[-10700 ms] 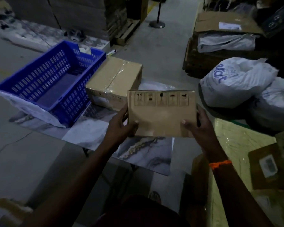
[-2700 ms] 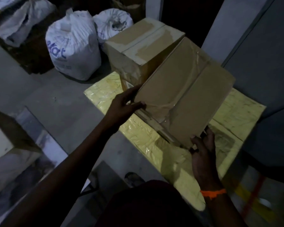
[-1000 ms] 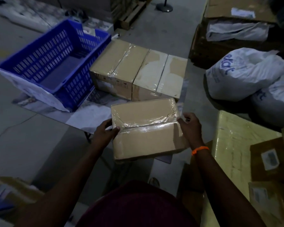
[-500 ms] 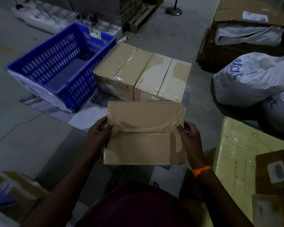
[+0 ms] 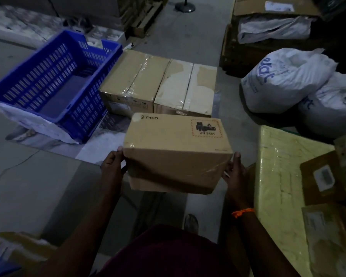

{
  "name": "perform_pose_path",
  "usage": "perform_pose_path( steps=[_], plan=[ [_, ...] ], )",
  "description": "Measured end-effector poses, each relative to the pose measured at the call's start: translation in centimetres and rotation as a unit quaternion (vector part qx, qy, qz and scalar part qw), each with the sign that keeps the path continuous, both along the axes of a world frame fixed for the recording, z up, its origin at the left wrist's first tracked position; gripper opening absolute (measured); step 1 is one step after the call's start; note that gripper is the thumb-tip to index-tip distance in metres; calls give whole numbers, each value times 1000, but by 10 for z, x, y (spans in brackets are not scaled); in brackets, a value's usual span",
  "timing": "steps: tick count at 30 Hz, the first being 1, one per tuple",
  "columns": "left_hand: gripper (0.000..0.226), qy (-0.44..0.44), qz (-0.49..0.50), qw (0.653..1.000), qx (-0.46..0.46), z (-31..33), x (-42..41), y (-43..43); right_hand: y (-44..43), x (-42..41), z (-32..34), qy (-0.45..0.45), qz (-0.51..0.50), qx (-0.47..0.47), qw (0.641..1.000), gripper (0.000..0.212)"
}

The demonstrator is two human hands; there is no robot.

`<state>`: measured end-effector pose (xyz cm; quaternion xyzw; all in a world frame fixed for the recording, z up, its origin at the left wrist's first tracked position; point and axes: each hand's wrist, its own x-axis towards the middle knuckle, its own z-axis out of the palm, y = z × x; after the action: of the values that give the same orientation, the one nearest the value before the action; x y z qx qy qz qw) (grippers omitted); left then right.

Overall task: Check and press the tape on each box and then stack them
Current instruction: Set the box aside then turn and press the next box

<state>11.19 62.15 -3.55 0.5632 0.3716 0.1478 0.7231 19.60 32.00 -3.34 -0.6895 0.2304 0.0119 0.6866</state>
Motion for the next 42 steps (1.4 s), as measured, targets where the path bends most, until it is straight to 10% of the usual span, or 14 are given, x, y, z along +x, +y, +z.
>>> perform_pose_path(
  steps=[30, 42],
  plan=[
    [49, 67, -151, 955, 245, 27, 18, 22, 12, 0, 36, -43, 178, -83, 980, 31],
    [46, -61, -176, 973, 135, 17, -3, 51, 18, -27, 33, -103, 70, -10, 992, 27]
  ],
)
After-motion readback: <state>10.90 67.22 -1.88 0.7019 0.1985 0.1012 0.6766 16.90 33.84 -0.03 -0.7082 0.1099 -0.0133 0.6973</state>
